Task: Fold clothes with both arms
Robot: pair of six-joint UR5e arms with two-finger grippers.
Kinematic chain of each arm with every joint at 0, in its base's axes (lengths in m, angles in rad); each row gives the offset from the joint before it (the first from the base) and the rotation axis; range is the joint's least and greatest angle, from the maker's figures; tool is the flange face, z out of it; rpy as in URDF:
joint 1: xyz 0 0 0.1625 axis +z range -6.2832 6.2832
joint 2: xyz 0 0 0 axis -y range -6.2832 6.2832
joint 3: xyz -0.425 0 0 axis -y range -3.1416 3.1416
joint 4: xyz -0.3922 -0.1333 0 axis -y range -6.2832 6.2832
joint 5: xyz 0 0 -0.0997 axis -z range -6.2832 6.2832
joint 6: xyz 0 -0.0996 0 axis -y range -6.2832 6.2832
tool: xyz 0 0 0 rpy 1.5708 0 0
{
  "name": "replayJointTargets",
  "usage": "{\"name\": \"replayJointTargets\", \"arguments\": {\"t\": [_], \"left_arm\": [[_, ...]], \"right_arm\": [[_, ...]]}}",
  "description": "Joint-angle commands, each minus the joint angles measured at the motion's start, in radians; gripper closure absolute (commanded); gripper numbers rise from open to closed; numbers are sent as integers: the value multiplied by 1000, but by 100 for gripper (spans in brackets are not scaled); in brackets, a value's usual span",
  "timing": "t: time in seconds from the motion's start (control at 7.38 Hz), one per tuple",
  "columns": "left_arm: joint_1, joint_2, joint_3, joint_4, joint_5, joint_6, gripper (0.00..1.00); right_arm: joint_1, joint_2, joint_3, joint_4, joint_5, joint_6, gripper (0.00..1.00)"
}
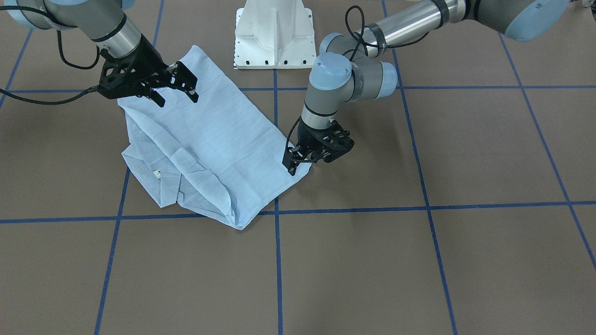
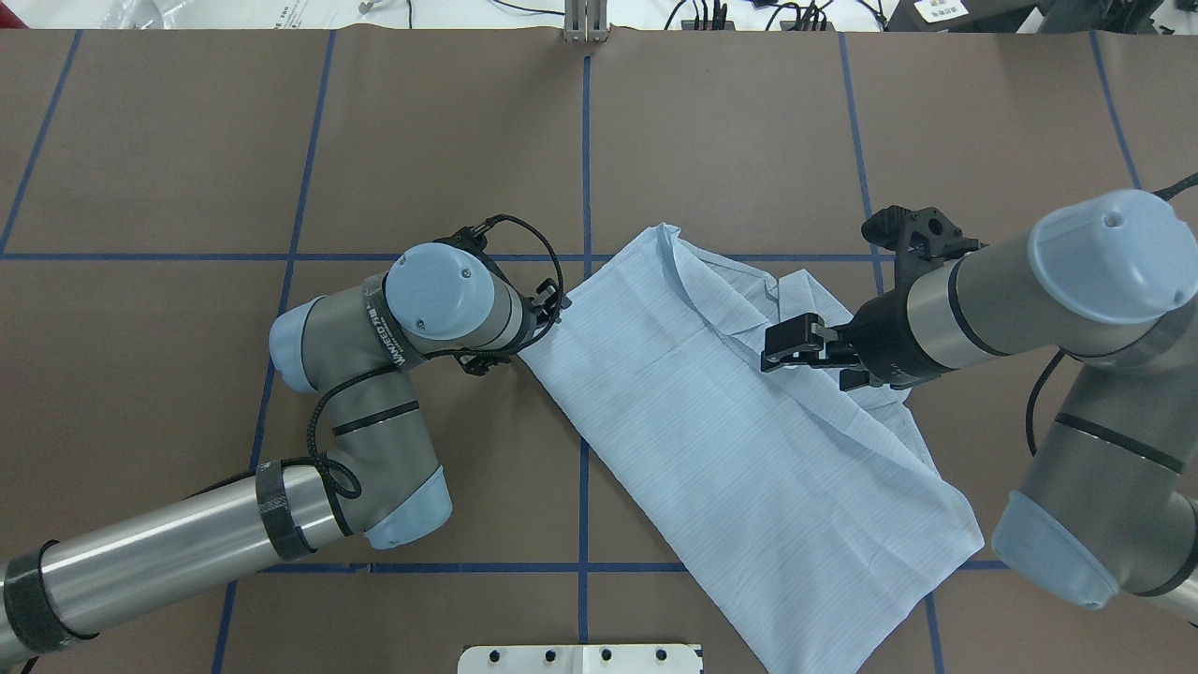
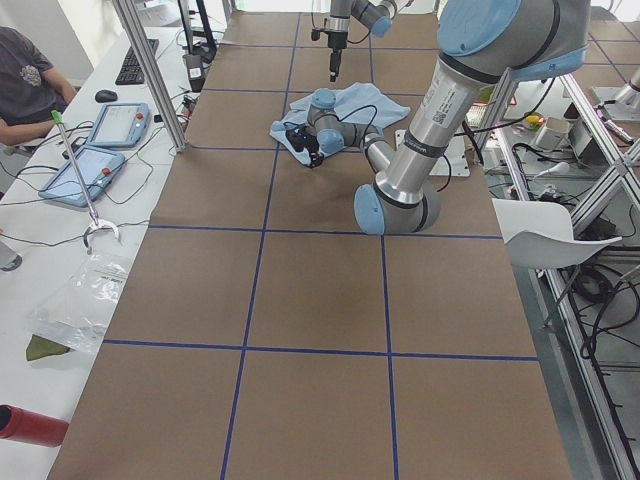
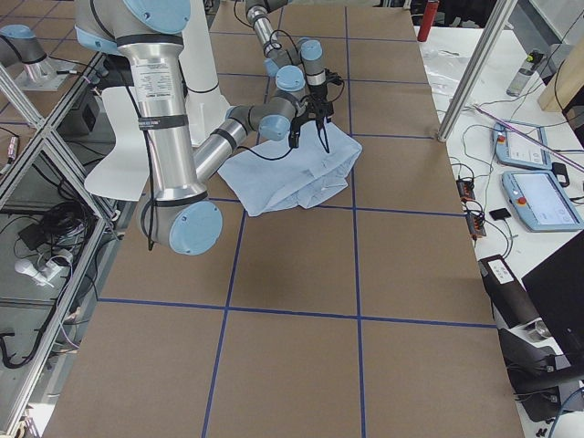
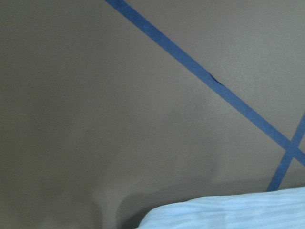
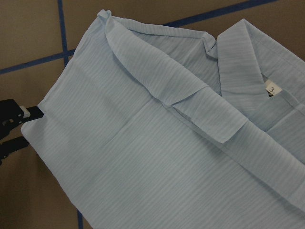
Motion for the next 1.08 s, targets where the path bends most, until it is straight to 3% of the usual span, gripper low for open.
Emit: {"name": "replayJointTargets", "arguments": {"t": [0.0, 0.14, 0.27, 0.68, 0.95], "left_arm": [[-1, -1, -2, 0, -4, 0, 63], [-1, -1, -10, 6, -7, 1, 91], [-1, -1, -17, 13, -13, 1, 100], [-7, 4, -62, 40, -14, 15, 100], [-71, 2, -56, 51, -13, 65, 100]], "right_arm": [[0, 0, 2, 0, 1, 0, 0], [0, 0, 2, 0, 1, 0, 0], [0, 0, 0, 0, 1, 0, 0], [2, -2, 2, 2, 1, 0, 0], [2, -1, 2, 5, -7, 0, 0]]}}
